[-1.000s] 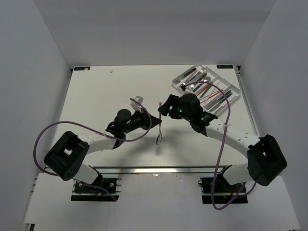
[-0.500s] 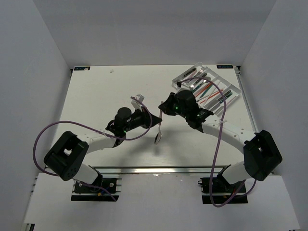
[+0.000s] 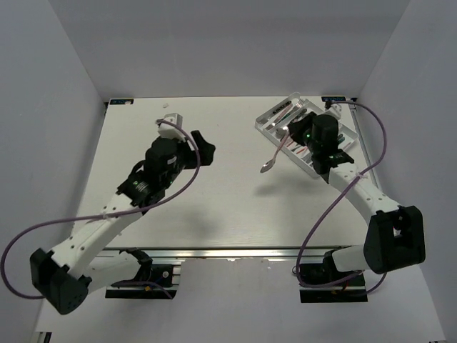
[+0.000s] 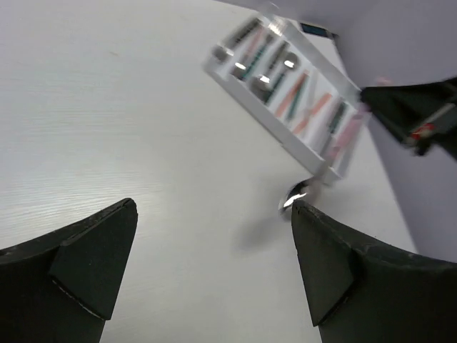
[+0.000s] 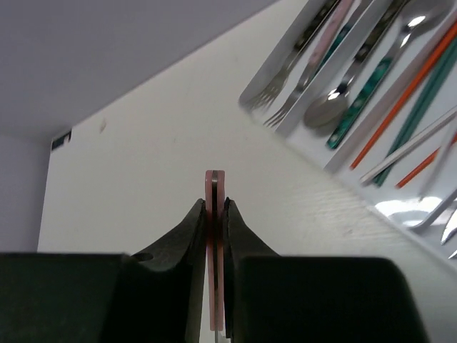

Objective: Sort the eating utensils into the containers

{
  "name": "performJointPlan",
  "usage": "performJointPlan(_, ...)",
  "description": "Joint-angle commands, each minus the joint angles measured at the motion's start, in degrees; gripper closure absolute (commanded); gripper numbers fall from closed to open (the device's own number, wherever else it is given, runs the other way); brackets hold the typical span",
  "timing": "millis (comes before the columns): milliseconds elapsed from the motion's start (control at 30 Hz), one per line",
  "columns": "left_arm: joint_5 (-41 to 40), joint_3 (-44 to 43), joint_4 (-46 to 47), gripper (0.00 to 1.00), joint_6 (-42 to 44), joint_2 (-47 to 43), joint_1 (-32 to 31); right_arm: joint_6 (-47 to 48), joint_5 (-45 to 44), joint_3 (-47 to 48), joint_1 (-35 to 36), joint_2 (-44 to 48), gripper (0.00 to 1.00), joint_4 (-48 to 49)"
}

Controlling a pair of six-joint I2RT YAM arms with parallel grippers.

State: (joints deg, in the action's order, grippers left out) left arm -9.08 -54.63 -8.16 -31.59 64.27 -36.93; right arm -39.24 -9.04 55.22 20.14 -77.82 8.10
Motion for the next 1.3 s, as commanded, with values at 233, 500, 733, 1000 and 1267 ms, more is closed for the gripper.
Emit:
performJointPlan(233,-20.2,7.1,-20.9,0.02,9.9,-18.1,-0.1,-2.5,10.6,13.0,-17.5,-21.6,1.00,16.5)
performJointPlan(500,-19.0,7.4,-20.2,0.02,10.9,-19.0,0.0,-7.8,12.8,28.4,-19.5,-34.4,1.00,10.5)
performJointPlan(733,-18.7,7.4,-20.4,0.02,10.9,-18.0,0.0,-5.4,15.5,40.3,-22.2,-44.2,1.00,6.8)
performJointPlan(1000,-18.5,7.5,-20.3,0.02,11.1,-18.0,0.0,-5.2,21.3,47.2,-24.3,-50.6,1.00,5.9)
performJointPlan(1267,-17.9,7.5,-20.4,0.02,11.3,-18.4,0.0,-7.4,22.0,48.4,-24.2,-54.2,1.00,4.2)
